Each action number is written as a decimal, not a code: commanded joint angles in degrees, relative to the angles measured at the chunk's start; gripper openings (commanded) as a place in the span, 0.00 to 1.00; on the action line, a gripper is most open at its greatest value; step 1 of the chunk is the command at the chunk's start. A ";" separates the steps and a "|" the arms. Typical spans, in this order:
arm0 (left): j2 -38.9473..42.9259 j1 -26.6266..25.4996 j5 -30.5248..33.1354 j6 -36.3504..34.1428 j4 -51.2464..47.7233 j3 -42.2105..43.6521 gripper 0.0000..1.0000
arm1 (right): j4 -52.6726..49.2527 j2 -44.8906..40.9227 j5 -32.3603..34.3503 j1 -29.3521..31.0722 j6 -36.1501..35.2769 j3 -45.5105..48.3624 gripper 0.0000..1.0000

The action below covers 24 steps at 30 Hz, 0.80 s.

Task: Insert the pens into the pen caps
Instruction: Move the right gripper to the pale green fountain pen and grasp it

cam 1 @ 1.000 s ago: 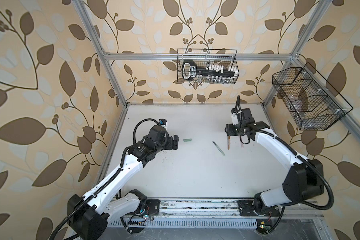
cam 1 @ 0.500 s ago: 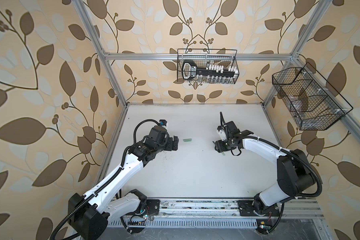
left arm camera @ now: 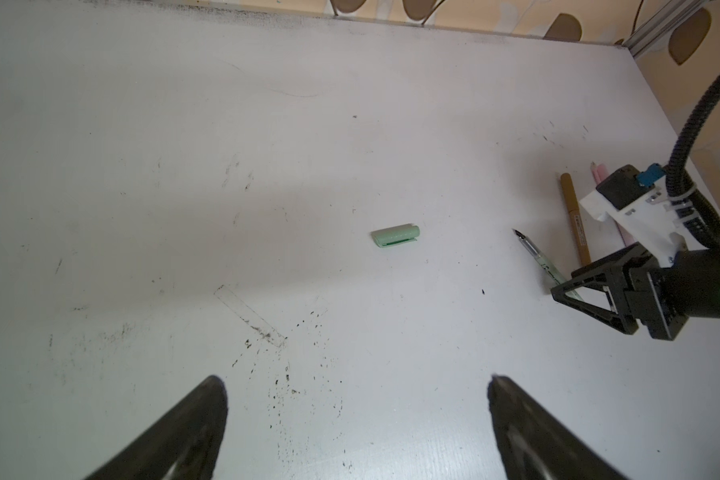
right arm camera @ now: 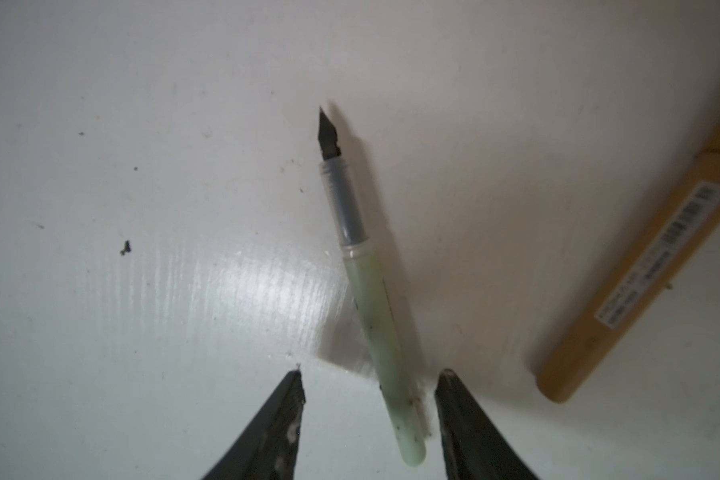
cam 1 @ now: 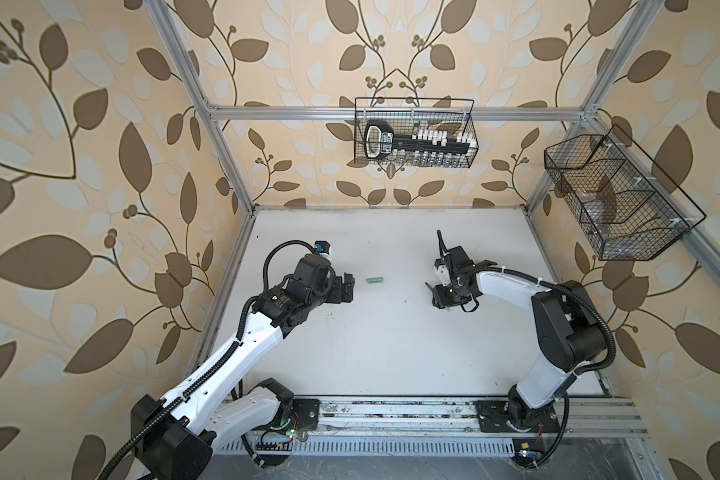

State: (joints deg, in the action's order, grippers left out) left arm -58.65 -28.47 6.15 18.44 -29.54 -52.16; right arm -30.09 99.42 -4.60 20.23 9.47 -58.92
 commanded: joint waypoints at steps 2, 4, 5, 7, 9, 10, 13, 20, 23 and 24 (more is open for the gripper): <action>1.13 -0.10 1.48 0.36 -0.38 -0.07 0.99 | 0.09 1.04 -0.47 0.75 -0.15 0.47 0.48; 1.09 -0.10 1.44 0.37 -0.27 0.04 0.99 | -0.44 1.02 0.02 1.04 0.31 0.87 0.44; 1.13 -0.09 1.38 0.32 -0.30 0.14 0.99 | -0.81 0.95 0.29 1.19 0.50 1.09 0.43; 1.24 -0.10 1.45 0.36 -0.26 0.38 0.99 | -1.18 0.78 0.71 1.22 1.10 1.71 0.40; 1.35 -0.10 1.48 0.28 -0.19 0.56 0.99 | -1.53 0.52 1.33 1.38 1.58 2.38 0.38; 1.43 -0.11 1.47 0.22 -0.03 0.78 0.99 | -1.75 0.51 1.90 1.56 1.81 2.71 0.37; 1.39 -0.16 1.46 0.06 0.44 1.25 0.99 | -1.91 0.69 1.76 2.13 2.33 3.43 0.32; 0.65 -0.18 1.14 -0.02 0.83 1.51 0.99 | 0.09 0.41 -1.71 6.17 6.29 5.80 0.18; 0.64 -0.15 0.96 0.24 0.94 1.71 0.99 | 4.15 -0.01 -5.75 8.25 10.13 8.88 0.15; 0.65 -0.09 0.80 0.36 1.06 1.86 0.99 | 5.32 -0.16 -6.50 9.20 11.39 9.67 0.13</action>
State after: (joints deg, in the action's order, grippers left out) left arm -58.54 -28.45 6.42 18.44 -29.34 -50.85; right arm -24.62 97.49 -5.78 27.29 16.67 -53.56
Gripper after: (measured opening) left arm 0.987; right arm 0.136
